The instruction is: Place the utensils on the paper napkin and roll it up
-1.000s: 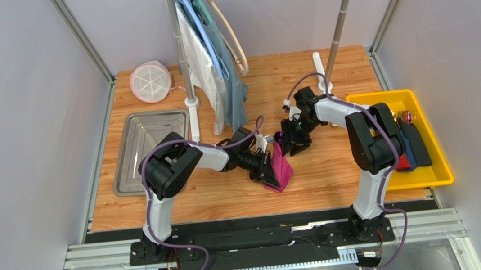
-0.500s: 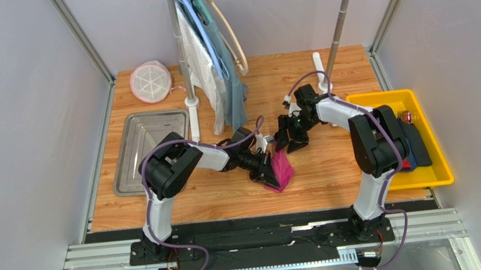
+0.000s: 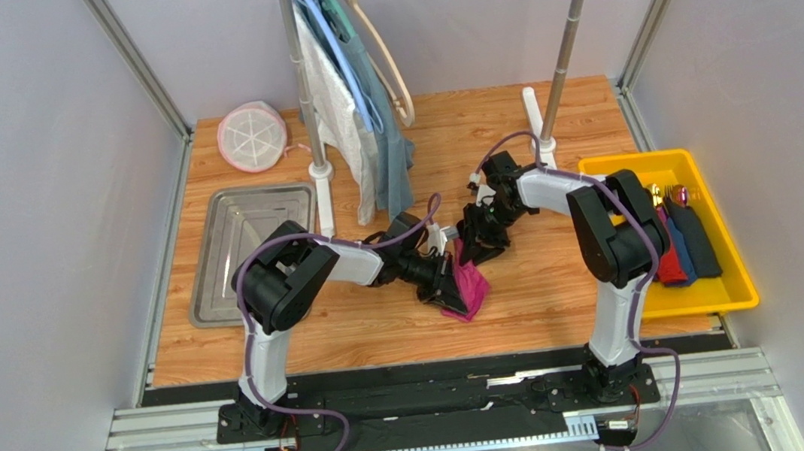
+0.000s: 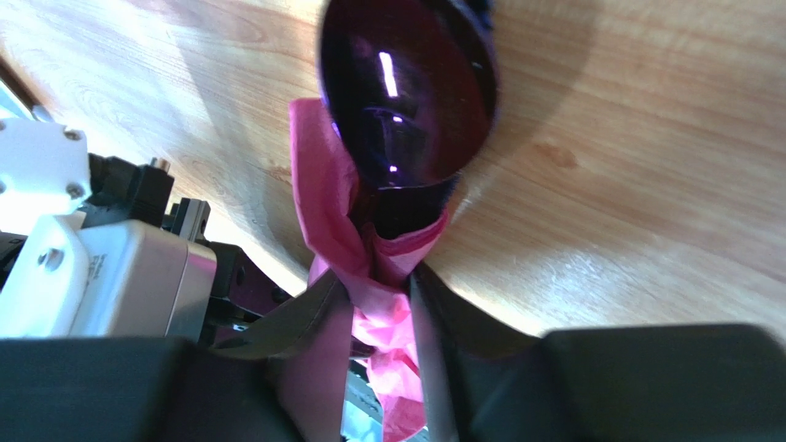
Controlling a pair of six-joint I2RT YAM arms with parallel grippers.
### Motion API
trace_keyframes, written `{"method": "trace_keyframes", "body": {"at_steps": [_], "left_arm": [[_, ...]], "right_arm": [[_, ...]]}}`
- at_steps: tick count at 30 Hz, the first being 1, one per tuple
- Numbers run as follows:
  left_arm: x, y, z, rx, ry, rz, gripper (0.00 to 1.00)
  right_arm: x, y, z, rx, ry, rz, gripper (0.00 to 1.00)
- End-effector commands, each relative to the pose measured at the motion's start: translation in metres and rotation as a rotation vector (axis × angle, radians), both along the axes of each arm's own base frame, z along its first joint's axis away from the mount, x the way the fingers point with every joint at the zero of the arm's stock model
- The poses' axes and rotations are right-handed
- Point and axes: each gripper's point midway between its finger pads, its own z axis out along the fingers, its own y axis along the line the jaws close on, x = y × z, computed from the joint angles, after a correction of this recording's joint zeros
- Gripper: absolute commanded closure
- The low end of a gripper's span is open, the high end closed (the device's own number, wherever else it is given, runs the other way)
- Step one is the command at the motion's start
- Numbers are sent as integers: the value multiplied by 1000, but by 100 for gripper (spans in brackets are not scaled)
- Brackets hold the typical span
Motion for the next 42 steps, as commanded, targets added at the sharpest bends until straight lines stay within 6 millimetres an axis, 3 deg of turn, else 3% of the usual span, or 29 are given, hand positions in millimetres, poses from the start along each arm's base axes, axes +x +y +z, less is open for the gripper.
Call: {"method": "trace_keyframes", "body": {"at_steps": [1,4,6,10,13,16,19,20,26,32,36,40,42], "left_arm": [[10,9,-25,77,-49,46,95],[10,10,-24,80,-55,47,95],[11,10,-21,83,-66,48,94],[19,10,3,63,-147,70,85],[25,13,22,54,-226,84,74],[26,17,36,65,-311,74,57],[26,19,52,57,-379,53,56],[26,17,58,48,-410,47,44],[19,26,89,40,-536,18,43],[10,28,135,-38,-736,-19,42],[9,36,178,-109,-895,-26,41],[10,44,216,-170,-1034,-15,30],[5,49,238,-217,-1090,-15,29]], "right_arm": [[-12,-8,-40,-98,54,15,78],[-12,-10,-37,-89,55,15,100],[-7,-13,-31,-75,37,0,100],[-3,-16,-14,-3,11,-23,100],[1,-13,4,53,-44,-21,100],[3,-11,18,92,-96,-14,100],[5,-10,29,117,-150,-2,100],[4,-12,32,119,-161,-2,100],[6,-17,51,147,-236,-6,100],[5,-20,70,166,-301,5,100],[2,-20,100,193,-381,27,100],[-3,-19,129,222,-463,54,100],[-7,-19,142,236,-489,68,100]]}}
